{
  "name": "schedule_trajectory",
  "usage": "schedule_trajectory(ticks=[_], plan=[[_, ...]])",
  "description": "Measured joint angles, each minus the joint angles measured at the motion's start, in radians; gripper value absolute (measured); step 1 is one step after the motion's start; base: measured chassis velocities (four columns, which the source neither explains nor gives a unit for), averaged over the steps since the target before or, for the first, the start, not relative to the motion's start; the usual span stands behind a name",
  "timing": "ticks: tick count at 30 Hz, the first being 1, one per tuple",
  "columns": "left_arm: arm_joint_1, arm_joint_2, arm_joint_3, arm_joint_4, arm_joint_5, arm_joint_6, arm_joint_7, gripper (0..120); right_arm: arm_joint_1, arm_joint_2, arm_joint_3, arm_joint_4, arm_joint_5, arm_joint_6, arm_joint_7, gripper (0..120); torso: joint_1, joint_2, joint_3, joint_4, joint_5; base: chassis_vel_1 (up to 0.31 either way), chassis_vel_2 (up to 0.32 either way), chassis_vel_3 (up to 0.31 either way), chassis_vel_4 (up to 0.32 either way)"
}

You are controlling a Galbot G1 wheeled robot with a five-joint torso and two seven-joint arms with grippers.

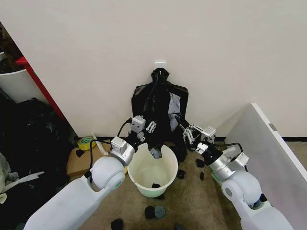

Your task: Place the garbage bag over the trash bin.

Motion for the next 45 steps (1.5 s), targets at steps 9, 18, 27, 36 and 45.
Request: schedule_trajectory(ticks=[9, 18, 27, 36, 45], plan=[[-0.012, -0.008, 0.019, 0.021, 0.000, 0.028, -0.007, 79, -0.004, 0.000, 0.003, 0.007, 0.002, 0.000, 0.000, 0, 0.000, 0.000, 0.000, 0.0000, 0.0000, 0.000, 0.000, 0.000, 0.000], [-0.018, -0.015, 0.026, 0.030, -0.016, 0.039, -0.012, 44, -0.006, 0.004, 0.001, 0.009, 0.002, 0.000, 0.000, 0, 0.000, 0.000, 0.000, -0.0001, 0.0000, 0.000, 0.000, 0.000, 0.000], [-0.020, -0.019, 0.027, 0.024, -0.040, 0.074, -0.040, 10, -0.003, -0.003, 0.001, 0.019, 0.010, -0.003, 0.002, 0, 0.000, 0.000, 0.000, 0.0000, 0.0001, 0.000, 0.000, 0.000, 0.000], [-0.022, -0.024, 0.000, 0.009, -0.087, 0.068, -0.052, 0, -0.015, -0.009, 0.011, 0.041, 0.037, -0.011, 0.020, 0, 0.000, 0.000, 0.000, -0.0001, 0.0001, 0.000, 0.000, 0.000, 0.000], [0.115, 0.020, -0.131, -0.176, -0.210, 0.034, -0.047, 0, -0.111, 0.012, 0.010, 0.158, 0.105, -0.042, 0.090, 0, 0.000, 0.000, 0.000, -0.0001, -0.0001, 0.000, 0.000, 0.000, 0.000]])
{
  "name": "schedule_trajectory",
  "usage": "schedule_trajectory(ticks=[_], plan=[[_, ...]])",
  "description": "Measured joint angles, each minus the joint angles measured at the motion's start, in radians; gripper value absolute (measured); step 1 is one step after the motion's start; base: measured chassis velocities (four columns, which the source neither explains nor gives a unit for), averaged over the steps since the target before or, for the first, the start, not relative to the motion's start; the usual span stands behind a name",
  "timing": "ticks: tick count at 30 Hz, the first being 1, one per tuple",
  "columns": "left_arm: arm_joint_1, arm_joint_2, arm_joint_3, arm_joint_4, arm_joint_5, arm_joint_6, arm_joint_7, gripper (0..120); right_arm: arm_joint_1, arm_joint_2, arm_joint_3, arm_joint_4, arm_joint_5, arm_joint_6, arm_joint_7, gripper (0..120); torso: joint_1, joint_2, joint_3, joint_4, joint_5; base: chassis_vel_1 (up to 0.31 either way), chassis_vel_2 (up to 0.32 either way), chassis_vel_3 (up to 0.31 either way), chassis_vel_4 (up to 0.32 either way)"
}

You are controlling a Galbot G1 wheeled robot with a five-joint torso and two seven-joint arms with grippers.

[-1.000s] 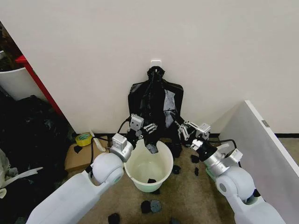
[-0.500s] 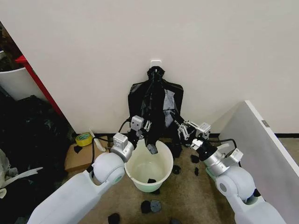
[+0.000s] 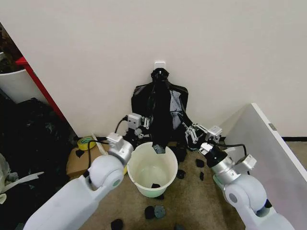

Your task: Place the garbage bag over the trash bin.

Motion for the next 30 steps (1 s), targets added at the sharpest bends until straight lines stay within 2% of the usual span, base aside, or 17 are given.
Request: schedule_trajectory(ticks=[5, 12, 18, 25, 30], plan=[[0.151, 0.027, -0.077, -0.104, 0.013, -0.003, 0.009, 0, -0.067, 0.021, -0.026, 0.058, 0.001, -0.006, 0.008, 0, 0.000, 0.000, 0.000, 0.0002, -0.0001, 0.000, 0.000, 0.000, 0.000], [0.304, 0.030, -0.101, -0.174, 0.067, -0.013, 0.023, 0, -0.126, 0.041, -0.066, 0.095, -0.002, -0.010, 0.015, 0, 0.000, 0.000, 0.000, 0.0000, 0.0001, 0.000, 0.000, 0.000, 0.000], [0.361, 0.016, -0.098, -0.175, 0.112, -0.033, 0.040, 0, -0.159, 0.056, -0.095, 0.094, -0.014, -0.008, 0.015, 0, 0.000, 0.000, 0.000, 0.0000, 0.0001, 0.000, 0.000, 0.000, 0.000], [0.373, -0.008, -0.094, -0.094, 0.159, -0.069, 0.046, 0, -0.158, 0.093, -0.124, -0.017, -0.023, 0.016, 0.015, 0, 0.000, 0.000, 0.000, 0.0000, 0.0001, 0.000, 0.000, 0.000, 0.000], [0.368, -0.009, -0.098, -0.071, 0.160, -0.082, 0.045, 0, -0.132, 0.134, -0.159, -0.066, -0.023, 0.018, 0.020, 0, 0.000, 0.000, 0.000, 0.0001, 0.0003, 0.000, 0.000, 0.000, 0.000]])
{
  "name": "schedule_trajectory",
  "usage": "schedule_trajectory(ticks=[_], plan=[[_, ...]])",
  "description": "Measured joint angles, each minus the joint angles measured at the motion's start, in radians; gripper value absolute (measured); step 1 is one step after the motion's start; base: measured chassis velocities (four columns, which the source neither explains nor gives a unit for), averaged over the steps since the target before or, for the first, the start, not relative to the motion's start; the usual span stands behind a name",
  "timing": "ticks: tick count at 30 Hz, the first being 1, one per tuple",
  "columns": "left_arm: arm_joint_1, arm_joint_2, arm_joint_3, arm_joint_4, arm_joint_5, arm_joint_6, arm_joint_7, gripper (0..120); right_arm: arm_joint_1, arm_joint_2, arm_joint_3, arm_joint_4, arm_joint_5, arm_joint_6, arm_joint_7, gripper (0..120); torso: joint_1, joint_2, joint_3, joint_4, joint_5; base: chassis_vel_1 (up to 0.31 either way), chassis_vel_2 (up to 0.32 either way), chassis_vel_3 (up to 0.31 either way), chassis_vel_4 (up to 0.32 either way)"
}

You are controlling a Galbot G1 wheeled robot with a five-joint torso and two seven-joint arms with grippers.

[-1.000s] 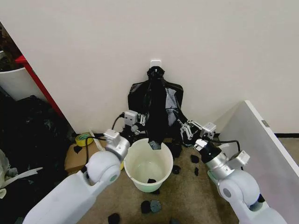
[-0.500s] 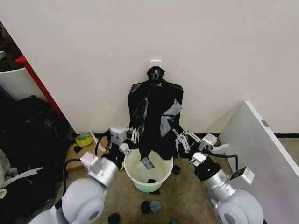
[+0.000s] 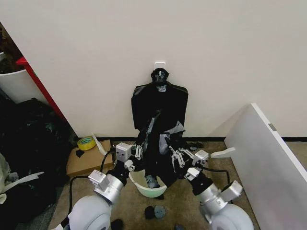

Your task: Place the garbage bag over the trash bin.

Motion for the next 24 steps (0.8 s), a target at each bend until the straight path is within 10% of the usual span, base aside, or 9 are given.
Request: schedule_trajectory(ticks=[24], plan=[[0.045, -0.099, 0.054, 0.239, 0.009, -0.052, -0.018, 0, -0.078, 0.009, -0.009, -0.176, -0.065, 0.101, 0.132, 0, 0.000, 0.000, 0.000, 0.0000, 0.0000, 0.000, 0.000, 0.000, 0.000]])
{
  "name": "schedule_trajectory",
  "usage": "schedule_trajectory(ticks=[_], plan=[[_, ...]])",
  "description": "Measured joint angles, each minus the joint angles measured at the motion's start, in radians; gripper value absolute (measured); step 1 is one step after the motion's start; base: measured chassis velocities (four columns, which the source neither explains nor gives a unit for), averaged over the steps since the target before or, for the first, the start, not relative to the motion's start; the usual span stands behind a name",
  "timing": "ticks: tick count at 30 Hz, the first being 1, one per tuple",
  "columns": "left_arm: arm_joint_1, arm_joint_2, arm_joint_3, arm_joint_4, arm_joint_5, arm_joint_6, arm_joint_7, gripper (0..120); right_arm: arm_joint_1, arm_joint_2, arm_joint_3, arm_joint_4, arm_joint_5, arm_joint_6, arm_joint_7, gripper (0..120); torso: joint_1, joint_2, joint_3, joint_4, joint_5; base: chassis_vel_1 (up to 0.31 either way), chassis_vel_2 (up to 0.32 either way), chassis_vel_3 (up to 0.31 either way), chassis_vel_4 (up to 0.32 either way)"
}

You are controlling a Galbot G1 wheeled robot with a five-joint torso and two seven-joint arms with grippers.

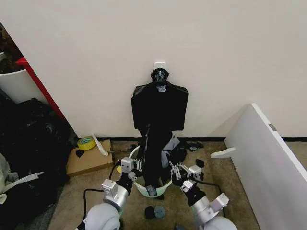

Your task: Place the garbage bag over the trash bin.

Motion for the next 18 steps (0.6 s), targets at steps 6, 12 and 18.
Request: schedule_trajectory(ticks=[6, 12, 18], plan=[[0.042, 0.001, -0.033, 0.006, -0.006, -0.004, -0.028, 0, 0.001, 0.013, 0.000, -0.028, -0.035, -0.037, 0.090, 0, 0.000, 0.000, 0.000, 0.0000, -0.0001, 0.000, 0.000, 0.000, 0.000], [0.086, 0.020, -0.045, -0.031, -0.024, 0.014, -0.051, 0, -0.041, -0.003, 0.010, 0.003, -0.064, -0.081, 0.128, 0, 0.000, 0.000, 0.000, 0.0000, -0.0002, 0.000, 0.000, 0.000, 0.000], [0.120, 0.042, -0.045, -0.046, -0.045, 0.032, -0.075, 0, -0.094, -0.001, 0.030, -0.002, -0.111, -0.090, 0.145, 0, 0.000, 0.000, 0.000, -0.0001, -0.0002, 0.000, 0.000, 0.000, 0.000]])
